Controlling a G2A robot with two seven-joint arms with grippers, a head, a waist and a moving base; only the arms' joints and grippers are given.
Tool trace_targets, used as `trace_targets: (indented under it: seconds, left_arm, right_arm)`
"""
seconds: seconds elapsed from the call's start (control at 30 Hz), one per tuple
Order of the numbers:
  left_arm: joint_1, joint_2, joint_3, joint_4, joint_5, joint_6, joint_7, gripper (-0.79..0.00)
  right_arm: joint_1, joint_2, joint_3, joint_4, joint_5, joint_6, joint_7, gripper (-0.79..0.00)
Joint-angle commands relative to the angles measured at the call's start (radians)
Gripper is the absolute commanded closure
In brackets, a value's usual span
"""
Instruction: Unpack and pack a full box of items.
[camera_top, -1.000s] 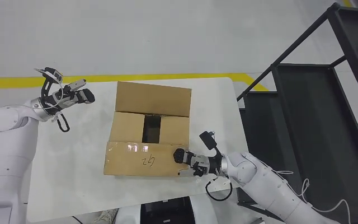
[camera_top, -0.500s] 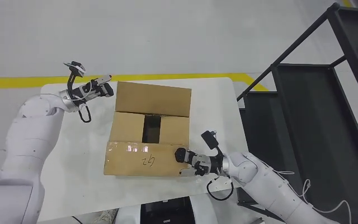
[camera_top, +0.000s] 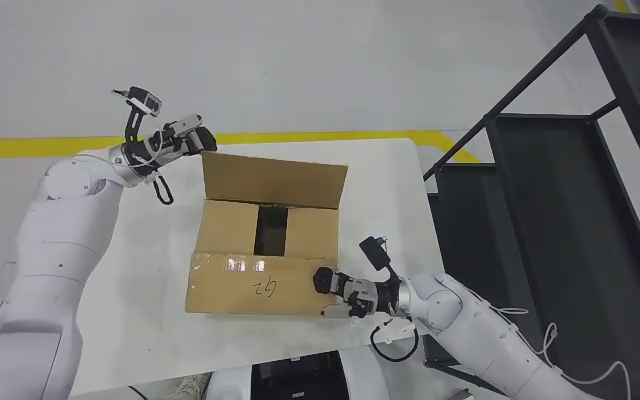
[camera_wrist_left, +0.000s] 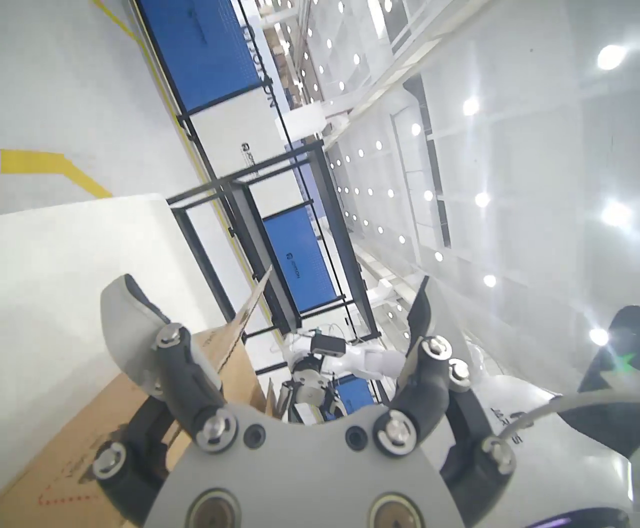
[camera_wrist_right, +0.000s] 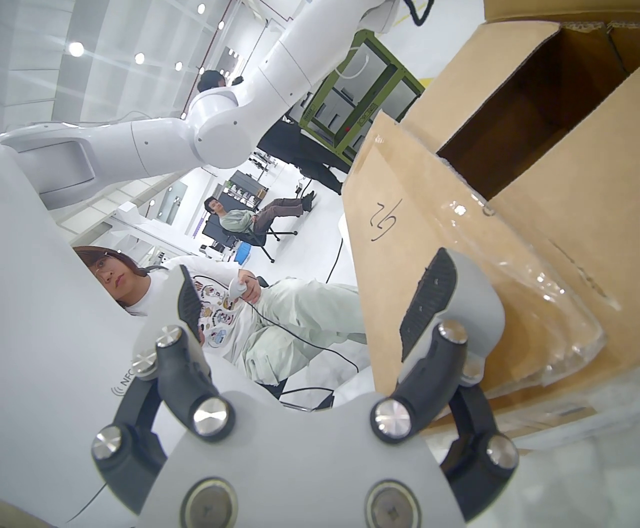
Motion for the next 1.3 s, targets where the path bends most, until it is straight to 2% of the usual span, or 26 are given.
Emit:
trace_targets:
  seconds: [0.0, 0.2, 0.37, 0.57, 0.8, 1.03, 1.27]
  left_arm:
    - [0.035, 0.019, -0.015, -0.066, 0.000, 0.048, -0.047, -0.785]
    - [0.122, 0.065, -0.048, -0.208, 0.025, 0.143, -0.142, -0.785]
    - [0.181, 0.097, -0.061, -0.309, 0.053, 0.184, -0.183, -0.785]
    - [0.221, 0.133, -0.035, -0.388, 0.121, 0.240, -0.239, -0.785]
    - [0.212, 0.163, 0.058, -0.402, 0.206, 0.247, -0.245, -0.785]
    - [0.179, 0.184, 0.138, -0.394, 0.180, 0.225, -0.224, -0.785]
    - [0.154, 0.207, 0.167, -0.393, 0.110, 0.222, -0.220, -0.785]
  right_arm:
    - [0.000, 0.000, -0.001, -0.001, -0.002, 0.001, 0.000, -0.785]
    - [0.000, -0.002, -0.001, 0.001, -0.002, 0.004, -0.004, -0.785]
    - [-0.003, -0.001, 0.006, 0.001, -0.006, 0.004, -0.013, -0.785]
    - [-0.012, 0.000, 0.019, -0.007, -0.015, 0.004, -0.025, -0.785]
    - [-0.019, 0.001, 0.043, -0.035, -0.008, 0.017, -0.056, -0.785]
    - [0.007, -0.007, 0.038, -0.027, 0.016, 0.068, -0.071, -0.785]
    - [0.055, -0.024, -0.001, 0.025, 0.043, 0.124, -0.060, -0.785]
